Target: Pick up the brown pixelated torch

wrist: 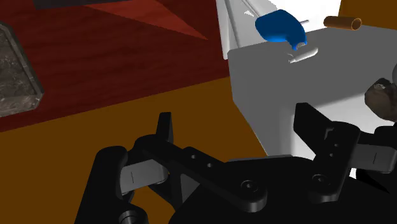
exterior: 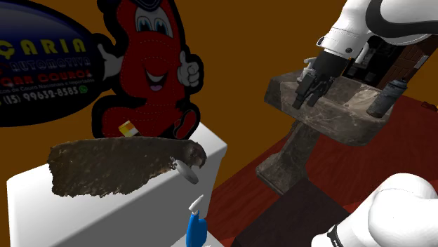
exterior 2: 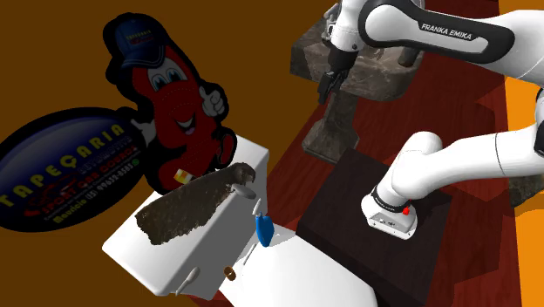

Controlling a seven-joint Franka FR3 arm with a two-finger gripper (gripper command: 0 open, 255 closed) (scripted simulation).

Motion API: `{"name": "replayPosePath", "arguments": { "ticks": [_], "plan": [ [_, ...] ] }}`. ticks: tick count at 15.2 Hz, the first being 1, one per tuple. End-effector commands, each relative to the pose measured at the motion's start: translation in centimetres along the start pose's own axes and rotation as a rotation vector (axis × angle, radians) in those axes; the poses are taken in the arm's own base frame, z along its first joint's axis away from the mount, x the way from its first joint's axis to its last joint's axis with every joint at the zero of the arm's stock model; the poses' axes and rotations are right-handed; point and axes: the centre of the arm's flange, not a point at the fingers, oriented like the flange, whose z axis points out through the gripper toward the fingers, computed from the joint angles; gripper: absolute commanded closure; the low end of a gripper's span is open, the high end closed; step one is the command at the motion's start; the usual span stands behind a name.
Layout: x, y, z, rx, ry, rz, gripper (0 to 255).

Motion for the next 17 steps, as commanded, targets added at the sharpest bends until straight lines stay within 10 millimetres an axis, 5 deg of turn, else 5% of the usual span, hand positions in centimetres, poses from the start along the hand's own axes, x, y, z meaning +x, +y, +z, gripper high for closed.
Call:
{"name": "replayPosePath", "arguments": {
  "ticks": [1, 17],
  "plan": [
    [0.0, 0.0, 0.0, 0.000, 0.000, 0.000, 0],
    [-0.4, -21.0, 5.6, -0.101, 0.451, -0.067, 0]
  ]
}}
